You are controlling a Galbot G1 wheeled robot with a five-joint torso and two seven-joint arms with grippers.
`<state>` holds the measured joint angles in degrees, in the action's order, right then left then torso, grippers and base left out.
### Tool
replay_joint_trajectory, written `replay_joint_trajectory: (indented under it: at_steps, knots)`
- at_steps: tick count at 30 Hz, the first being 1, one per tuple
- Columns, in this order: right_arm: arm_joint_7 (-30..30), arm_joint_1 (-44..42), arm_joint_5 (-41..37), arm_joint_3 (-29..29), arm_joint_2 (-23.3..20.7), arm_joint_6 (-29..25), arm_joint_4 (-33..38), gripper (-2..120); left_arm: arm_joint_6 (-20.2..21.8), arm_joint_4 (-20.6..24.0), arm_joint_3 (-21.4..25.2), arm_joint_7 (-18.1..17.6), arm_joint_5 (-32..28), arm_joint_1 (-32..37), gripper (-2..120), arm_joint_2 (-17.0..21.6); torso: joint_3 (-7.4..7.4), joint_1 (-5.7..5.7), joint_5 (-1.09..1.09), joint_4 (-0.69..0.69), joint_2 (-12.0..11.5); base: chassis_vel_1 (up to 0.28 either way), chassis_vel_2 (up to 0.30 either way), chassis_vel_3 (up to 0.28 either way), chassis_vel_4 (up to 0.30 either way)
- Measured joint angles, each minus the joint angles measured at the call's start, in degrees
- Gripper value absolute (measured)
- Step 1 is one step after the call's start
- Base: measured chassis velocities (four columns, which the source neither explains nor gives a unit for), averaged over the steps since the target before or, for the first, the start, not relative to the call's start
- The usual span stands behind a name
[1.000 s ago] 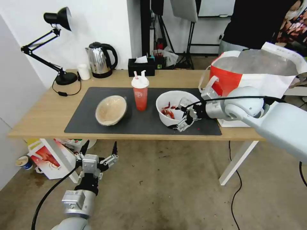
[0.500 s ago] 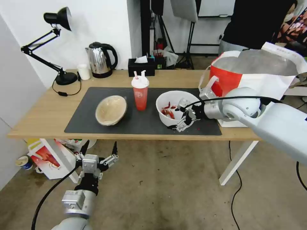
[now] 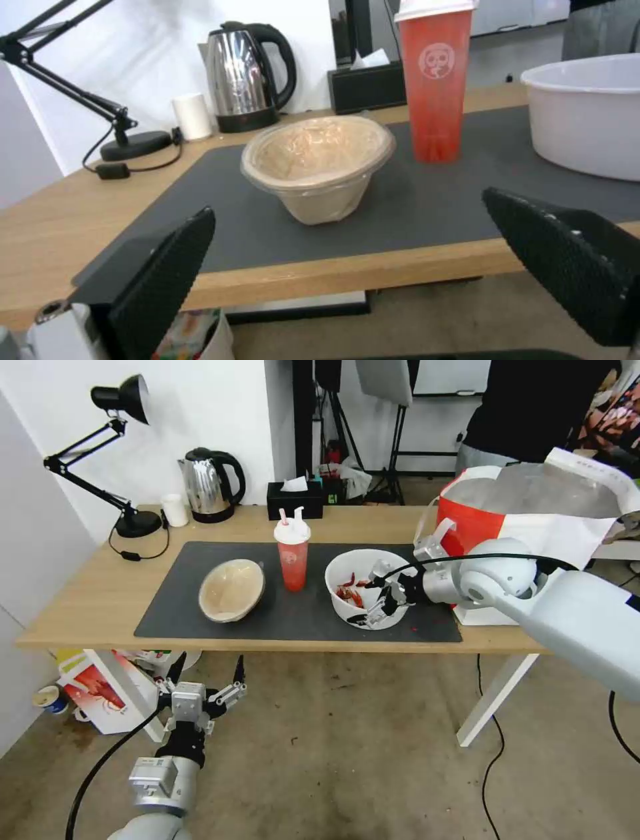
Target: Pick up the trash from the table and place it into the takeout bag.
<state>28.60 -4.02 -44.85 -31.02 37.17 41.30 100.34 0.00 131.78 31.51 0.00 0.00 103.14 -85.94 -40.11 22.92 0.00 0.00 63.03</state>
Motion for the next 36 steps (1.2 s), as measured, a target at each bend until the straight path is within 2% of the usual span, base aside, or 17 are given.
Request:
replay_joint_trajectory:
  at_steps: [15,36]
  knots:
    - [-0.28,0.61,1.04,-0.58,1.62,0.00,-2.51,100,0.00,0.00,0.00,0.00,0.00,0.00,100,0.00,0.00,0.00,0.00,0.00,0.00,0.000,0.000,0.000,0.000]
    - [-0.57,0.23,2.49,-0.98,1.72,0.01,-2.35,100,0.00,0.00,0.00,0.00,0.00,0.00,100,0.00,0.00,0.00,0.00,0.00,0.00,0.000,0.000,0.000,0.000]
